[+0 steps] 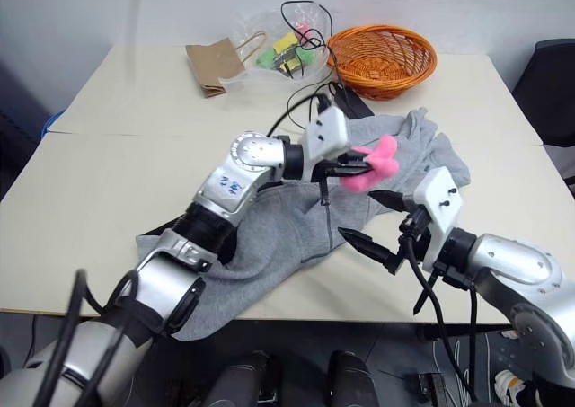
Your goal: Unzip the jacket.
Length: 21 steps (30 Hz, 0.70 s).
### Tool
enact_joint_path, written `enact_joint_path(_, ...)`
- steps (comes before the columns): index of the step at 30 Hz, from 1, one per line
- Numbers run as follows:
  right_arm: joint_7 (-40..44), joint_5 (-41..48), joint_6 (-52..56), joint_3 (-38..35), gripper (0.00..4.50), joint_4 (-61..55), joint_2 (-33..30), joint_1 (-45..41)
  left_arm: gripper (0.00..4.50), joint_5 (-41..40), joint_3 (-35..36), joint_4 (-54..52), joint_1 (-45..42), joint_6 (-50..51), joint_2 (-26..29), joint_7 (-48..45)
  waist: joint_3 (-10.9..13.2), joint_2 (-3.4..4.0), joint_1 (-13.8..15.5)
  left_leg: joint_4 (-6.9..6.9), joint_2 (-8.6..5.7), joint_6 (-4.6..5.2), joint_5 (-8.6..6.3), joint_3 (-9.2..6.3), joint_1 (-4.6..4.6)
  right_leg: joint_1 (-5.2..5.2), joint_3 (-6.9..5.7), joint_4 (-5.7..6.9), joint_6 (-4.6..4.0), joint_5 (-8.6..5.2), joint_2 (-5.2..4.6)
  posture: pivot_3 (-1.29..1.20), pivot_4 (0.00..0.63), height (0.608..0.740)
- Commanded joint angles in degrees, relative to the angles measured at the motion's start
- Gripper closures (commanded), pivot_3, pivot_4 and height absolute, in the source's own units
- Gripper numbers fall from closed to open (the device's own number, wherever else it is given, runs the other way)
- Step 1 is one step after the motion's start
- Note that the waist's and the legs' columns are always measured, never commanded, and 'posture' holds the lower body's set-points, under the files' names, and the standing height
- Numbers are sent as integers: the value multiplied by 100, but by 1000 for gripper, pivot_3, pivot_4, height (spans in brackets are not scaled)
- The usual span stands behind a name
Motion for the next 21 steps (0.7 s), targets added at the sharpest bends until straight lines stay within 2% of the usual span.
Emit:
enact_joint_path(1,-152,162,-24,-379,0,-308,-23,180,4401,209,90,353,-225,-344,-88,201,0,0,-9,0,0,0,0,-4,-2,0,-1,-2,0,0,-1,0,150,740)
enact_joint_path(8,-221,102,-131,-333,0,-313,15,324,4401,370,301,699,-311,-451,-146,581,0,-1,-20,1,-1,4,-1,-13,-6,5,7,-7,1,1,-10,0,150,740)
enact_joint_path(17,-127,-2,-243,-158,0,-98,-5,193,4401,453,530,510,-224,-226,-52,762,0,-1,-27,2,-1,4,-1,-14,-6,5,8,-7,1,1,-8,0,150,740)
enact_joint_path(21,-52,-83,-304,-51,0,0,-22,111,3246,389,577,398,-142,-2,-31,675,0,0,-36,1,-1,4,-1,-14,-6,5,6,-6,2,1,-6,0,150,740)
